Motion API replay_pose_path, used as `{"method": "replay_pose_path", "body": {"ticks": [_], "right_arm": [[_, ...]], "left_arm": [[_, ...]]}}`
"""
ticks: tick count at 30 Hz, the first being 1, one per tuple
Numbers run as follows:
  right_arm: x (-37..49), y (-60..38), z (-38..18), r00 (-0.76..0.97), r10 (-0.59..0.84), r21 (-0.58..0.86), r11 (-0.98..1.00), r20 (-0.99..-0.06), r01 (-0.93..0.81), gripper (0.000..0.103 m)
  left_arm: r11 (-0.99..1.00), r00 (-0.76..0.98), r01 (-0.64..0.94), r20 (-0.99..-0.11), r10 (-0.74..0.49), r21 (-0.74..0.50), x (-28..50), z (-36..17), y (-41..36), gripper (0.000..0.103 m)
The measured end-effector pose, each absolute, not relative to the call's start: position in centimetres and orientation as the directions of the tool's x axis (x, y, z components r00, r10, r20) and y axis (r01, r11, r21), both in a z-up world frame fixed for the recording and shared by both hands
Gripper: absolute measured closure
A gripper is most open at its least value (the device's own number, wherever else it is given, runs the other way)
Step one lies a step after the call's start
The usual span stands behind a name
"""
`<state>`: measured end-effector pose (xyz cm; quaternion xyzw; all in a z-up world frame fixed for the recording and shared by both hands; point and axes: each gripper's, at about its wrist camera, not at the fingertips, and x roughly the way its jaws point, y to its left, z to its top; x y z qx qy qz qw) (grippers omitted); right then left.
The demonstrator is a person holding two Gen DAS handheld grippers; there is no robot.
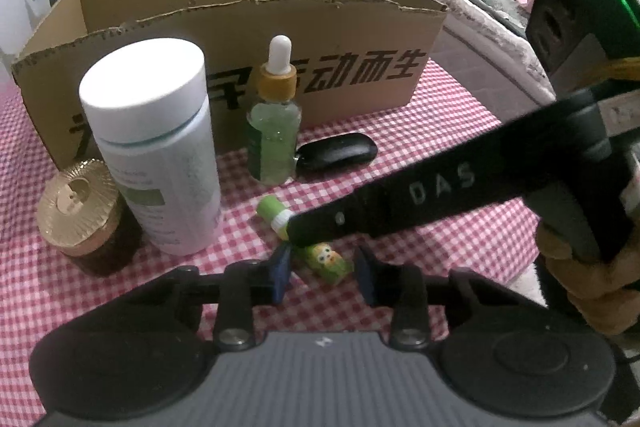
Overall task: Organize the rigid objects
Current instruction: 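Lower the right gripper onto the green glue stick and close on it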
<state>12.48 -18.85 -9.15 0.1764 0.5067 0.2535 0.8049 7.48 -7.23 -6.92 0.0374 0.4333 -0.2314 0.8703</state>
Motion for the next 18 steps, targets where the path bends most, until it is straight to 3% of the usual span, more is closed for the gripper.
{"method": "replay_pose_path", "body": {"ticks": [9,13,18], "right_arm": [[11.9,-18.9,-9.6,0.338,0.614,0.582,0.787,-0.713,-0.203,0.088],[11.3,-20.1,-10.0,0.322,0.647,0.632,0.757,-0.691,-0.166,0.088],[11.0,-21.6,-10.7,0.307,0.693,0.701,0.706,-0.652,-0.102,0.087]], "left_arm": [[0.883,0.523,0.44,-0.753,-0.4,-0.163,7.1,-7.0,-6.6,0.07],[0.888,0.538,0.437,-0.751,-0.383,-0.141,6.5,-7.0,-6.6,0.077],[0.888,0.538,0.437,-0.75,-0.385,-0.142,6.2,-7.1,-6.6,0.079]]}}
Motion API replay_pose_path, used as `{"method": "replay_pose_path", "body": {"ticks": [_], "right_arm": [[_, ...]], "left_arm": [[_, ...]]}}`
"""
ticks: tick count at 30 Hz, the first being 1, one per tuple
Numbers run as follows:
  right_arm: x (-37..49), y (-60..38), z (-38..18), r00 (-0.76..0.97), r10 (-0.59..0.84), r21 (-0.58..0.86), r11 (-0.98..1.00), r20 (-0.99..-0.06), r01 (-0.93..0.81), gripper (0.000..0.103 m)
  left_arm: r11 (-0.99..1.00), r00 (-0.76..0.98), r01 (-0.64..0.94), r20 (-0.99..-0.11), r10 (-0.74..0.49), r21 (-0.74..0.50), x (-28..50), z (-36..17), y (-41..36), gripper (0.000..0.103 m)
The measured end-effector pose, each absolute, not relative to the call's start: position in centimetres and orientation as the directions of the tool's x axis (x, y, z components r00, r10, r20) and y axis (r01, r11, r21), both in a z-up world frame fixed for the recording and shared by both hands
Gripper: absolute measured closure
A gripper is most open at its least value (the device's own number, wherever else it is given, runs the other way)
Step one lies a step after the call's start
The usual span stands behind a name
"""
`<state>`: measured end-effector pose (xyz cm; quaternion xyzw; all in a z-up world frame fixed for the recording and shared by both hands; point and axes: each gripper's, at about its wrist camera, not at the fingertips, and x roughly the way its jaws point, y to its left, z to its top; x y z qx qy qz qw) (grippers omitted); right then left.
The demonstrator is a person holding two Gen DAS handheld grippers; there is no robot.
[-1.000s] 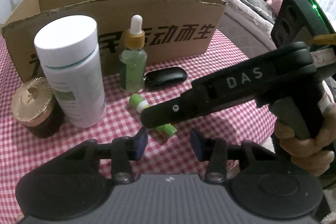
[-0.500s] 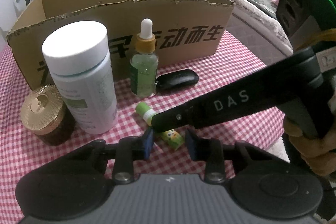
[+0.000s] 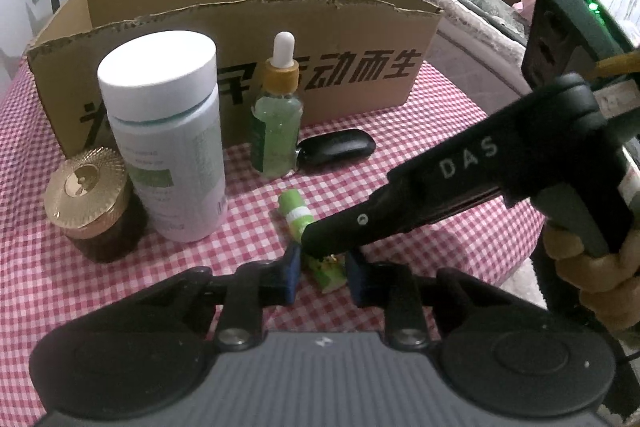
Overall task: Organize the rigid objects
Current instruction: 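Lower the right gripper onto the green glue stick and close on it, then carry the green glue stick with the right gripper into the box and release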
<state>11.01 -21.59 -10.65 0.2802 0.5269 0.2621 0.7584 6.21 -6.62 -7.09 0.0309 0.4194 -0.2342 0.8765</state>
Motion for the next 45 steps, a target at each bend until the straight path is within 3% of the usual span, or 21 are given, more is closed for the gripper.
{"method": "replay_pose_path", "body": {"ticks": [12,22,28,36,41,45], "right_arm": [[8.5,-23.8,-8.9,0.351,0.733,0.76,0.644,-0.583,-0.083,0.087],[8.0,-23.9,0.5,0.48,0.725,0.726,0.648,-0.495,-0.23,0.087],[12.1,-23.7,6.2,0.519,0.715,0.67,0.67,-0.468,-0.32,0.087],[21.7,-23.6,6.9,0.432,0.722,0.692,0.674,-0.541,-0.261,0.087],[27.3,-23.6,3.3,0.336,0.715,0.709,0.685,-0.613,-0.164,0.087],[30.3,-23.4,-0.3,0.265,0.707,0.712,0.696,-0.656,-0.095,0.087]], "left_arm": [[0.881,0.596,0.462,-0.699,-0.397,-0.106,3.9,-4.4,-6.5,0.083],[0.881,0.71,0.471,-0.573,-0.41,-0.046,3.9,3.6,-6.3,0.083],[0.894,0.74,0.448,-0.552,-0.385,-0.022,8.7,7.9,-6.4,0.083],[0.908,0.627,0.408,-0.694,-0.354,-0.096,18.5,8.2,-5.7,0.083],[0.915,0.461,0.346,-0.812,-0.359,-0.208,25.1,4.6,-5.0,0.083],[0.926,0.368,0.305,-0.869,-0.332,-0.224,28.3,1.5,-5.1,0.083]]}}
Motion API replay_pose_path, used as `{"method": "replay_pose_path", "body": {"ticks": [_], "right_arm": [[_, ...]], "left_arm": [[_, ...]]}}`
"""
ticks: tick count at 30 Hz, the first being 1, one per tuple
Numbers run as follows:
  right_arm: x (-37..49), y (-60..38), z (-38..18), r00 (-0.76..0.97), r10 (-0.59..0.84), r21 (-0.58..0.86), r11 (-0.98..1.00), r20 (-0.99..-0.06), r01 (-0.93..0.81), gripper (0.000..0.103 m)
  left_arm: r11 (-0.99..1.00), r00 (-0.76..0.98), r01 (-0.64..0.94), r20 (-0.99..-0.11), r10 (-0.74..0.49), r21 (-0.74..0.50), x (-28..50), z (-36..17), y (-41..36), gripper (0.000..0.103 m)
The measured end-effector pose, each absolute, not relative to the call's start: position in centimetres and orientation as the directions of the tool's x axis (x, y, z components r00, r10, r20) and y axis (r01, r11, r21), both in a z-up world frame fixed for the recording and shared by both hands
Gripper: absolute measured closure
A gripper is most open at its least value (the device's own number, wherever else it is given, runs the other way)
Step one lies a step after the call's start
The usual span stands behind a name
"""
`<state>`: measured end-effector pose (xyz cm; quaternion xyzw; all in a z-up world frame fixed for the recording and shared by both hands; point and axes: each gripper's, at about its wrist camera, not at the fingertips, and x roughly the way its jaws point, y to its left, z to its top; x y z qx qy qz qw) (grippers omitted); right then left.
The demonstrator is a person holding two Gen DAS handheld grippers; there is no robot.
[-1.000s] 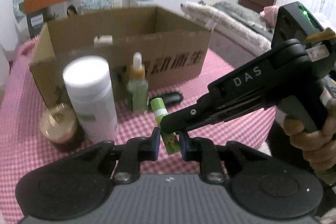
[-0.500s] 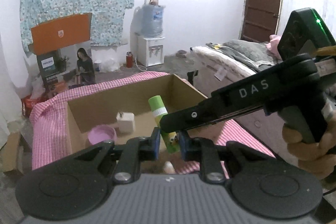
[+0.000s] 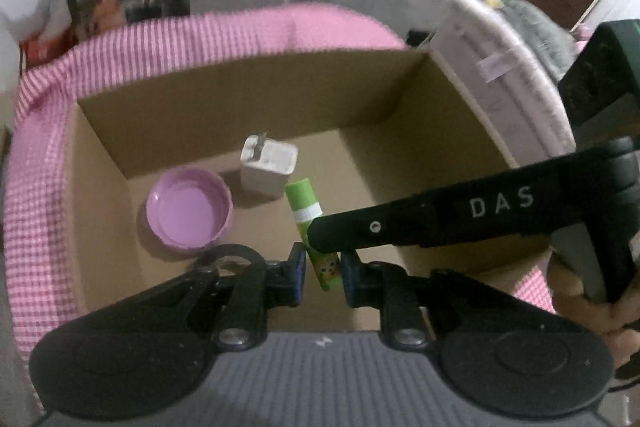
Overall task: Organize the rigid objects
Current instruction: 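Carry the green glue stick with the right gripper into the box and release, then withdraw the right gripper from the box back toward the table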
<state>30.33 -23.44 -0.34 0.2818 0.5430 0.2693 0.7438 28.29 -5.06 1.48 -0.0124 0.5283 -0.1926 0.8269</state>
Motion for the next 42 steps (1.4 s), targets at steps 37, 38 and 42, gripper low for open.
{"method": "replay_pose_path", "body": {"ticks": [37,38,42], "right_arm": [[16.5,-30.6,6.7,0.62,0.668,0.722,0.654,-0.411,-0.226,0.045],[15.0,-30.9,6.6,0.64,0.655,0.715,0.661,-0.402,-0.228,0.043],[10.4,-31.2,5.4,0.684,0.604,0.677,0.704,-0.41,-0.215,0.038]], "left_arm": [[0.929,0.542,0.336,-0.775,-0.325,-0.155,19.6,9.8,-1.5,0.02],[0.925,0.551,0.348,-0.766,-0.331,-0.149,18.7,9.9,-1.5,0.019],[0.898,0.56,0.415,-0.738,-0.378,-0.145,14.6,10.0,-2.3,0.013]]}}
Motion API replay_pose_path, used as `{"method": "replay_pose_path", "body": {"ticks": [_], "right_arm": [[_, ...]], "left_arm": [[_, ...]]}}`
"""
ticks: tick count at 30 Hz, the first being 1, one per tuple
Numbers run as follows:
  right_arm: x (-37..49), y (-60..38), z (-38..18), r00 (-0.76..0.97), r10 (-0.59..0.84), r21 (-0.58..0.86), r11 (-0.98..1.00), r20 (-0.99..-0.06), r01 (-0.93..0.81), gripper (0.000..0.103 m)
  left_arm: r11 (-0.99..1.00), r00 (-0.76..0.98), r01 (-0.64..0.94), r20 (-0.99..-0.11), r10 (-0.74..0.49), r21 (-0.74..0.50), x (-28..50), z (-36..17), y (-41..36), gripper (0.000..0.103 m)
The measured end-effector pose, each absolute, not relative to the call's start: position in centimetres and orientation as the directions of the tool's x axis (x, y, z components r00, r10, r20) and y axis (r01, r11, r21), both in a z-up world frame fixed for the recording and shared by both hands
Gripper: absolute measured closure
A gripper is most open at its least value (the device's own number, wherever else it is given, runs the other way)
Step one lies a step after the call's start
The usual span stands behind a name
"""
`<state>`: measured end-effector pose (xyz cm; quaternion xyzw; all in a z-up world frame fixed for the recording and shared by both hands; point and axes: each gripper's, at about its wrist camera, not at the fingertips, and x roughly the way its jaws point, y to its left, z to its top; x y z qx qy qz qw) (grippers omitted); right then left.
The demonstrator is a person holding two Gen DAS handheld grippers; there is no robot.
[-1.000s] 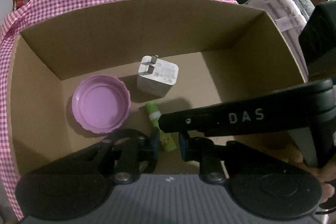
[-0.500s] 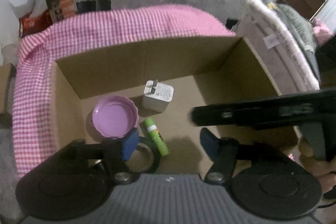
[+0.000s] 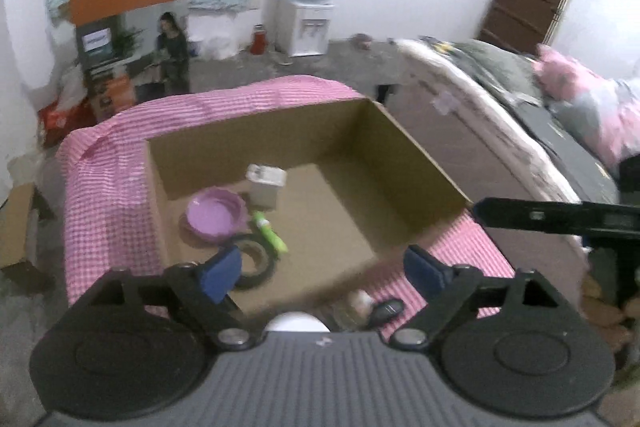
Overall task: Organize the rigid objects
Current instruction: 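Withdraw the right gripper from the box back toward the table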
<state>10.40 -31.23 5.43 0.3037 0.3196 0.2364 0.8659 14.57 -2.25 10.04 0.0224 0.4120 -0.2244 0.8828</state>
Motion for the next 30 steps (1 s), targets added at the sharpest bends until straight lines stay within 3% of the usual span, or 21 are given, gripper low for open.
{"method": "replay_pose_path", "body": {"ticks": [12,24,27,30], "right_arm": [[6.6,-29.9,-3.3,0.661,0.461,0.527,0.842,-0.592,-0.115,0.036],[9.1,-29.4,-6.1,0.579,0.441,0.424,0.889,-0.686,-0.175,0.036],[10.2,-28.6,-6.0,0.558,0.438,0.381,0.897,-0.705,-0.223,0.036],[11.5,-27.4,-6.1,0.54,0.439,0.334,0.898,-0.718,-0.287,0.036]], "left_arm": [[0.843,0.519,0.523,-0.737,-0.433,-0.127,7.4,3.3,-6.9,0.011],[0.839,0.577,0.541,-0.751,-0.322,0.056,6.8,-4.4,-12.3,0.013],[0.842,0.596,0.533,-0.742,-0.306,0.081,7.0,-5.6,-12.9,0.018],[0.848,0.587,0.525,-0.751,-0.302,0.069,7.8,-6.6,-12.9,0.032]]}}
